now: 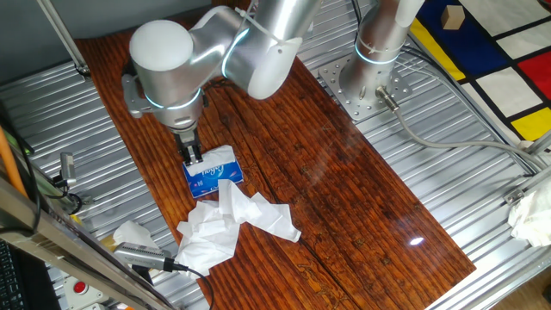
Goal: Pull out a napkin
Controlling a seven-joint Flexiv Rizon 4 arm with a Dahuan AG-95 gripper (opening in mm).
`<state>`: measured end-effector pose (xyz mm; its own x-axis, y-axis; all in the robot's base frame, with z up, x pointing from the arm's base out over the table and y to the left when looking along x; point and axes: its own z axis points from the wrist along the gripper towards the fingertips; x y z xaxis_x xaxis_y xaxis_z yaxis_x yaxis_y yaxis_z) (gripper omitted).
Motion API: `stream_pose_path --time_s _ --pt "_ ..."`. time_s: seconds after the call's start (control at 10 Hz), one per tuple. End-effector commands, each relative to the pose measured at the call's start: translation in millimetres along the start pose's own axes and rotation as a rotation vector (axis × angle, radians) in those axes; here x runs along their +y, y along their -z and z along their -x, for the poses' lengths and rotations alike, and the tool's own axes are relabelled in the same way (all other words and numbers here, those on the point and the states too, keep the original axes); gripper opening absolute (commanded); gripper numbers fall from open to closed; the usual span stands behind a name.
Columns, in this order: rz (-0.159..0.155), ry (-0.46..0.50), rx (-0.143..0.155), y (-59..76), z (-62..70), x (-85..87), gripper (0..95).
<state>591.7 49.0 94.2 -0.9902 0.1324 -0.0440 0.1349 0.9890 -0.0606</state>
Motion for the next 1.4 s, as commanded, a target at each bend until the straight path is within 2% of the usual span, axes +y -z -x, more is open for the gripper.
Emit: stream_pose_path --time_s 0.1,0.3,0.4,0.8,1.4 --pt "0.005 0.008 -0.005 1.7 0.6 -0.3 19.0" --pt "0.015 0.011 -0.009 1.7 2.4 0.0 19.0" --pt "0.019 0.011 -0.013 0.6 2.6 -0.1 38.0" --pt "0.041 0.01 -0.031 -5.6 5.1 -0.1 38.0" --pt "0.05 0.022 -0.041 -15.5 7.4 0.5 38.0"
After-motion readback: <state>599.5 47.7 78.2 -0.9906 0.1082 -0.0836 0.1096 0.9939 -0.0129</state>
